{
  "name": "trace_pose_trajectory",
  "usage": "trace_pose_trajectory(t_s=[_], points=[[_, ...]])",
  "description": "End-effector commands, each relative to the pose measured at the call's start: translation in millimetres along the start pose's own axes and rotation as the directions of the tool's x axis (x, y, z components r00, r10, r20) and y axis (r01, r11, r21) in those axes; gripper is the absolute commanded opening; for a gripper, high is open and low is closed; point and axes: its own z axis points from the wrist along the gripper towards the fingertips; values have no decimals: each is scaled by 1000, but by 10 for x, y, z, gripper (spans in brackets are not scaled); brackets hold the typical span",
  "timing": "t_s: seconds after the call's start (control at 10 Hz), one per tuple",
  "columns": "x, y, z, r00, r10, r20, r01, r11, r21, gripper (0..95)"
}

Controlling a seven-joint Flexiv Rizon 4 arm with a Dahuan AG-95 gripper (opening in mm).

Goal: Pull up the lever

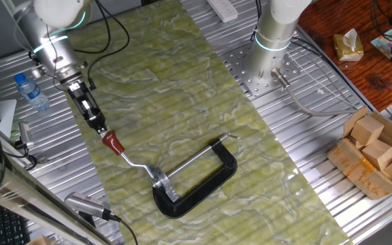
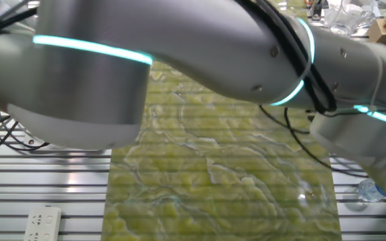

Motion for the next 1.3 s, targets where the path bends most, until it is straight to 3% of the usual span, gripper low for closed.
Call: trace_pose_trajectory(t_s=[0.1,0.4,0.6,0.7,0.8,0.9,1.0,1.1,1.3], points=[[15,61,6,993,120,-8,-120,992,42,0],[3,-37,26,1000,14,-22,-12,996,88,0],[3,-65,-92,994,-37,-105,58,977,207,0],[7,-40,-168,991,-46,-125,77,965,250,0],[-6,-12,-207,990,-59,-127,92,956,280,0],[-38,36,-219,987,-82,-138,124,934,335,0],[-72,78,-238,979,-113,-167,173,897,406,0],[-70,60,-262,967,-171,-188,240,856,458,0],[-74,18,-268,963,-196,-185,264,824,501,0]])
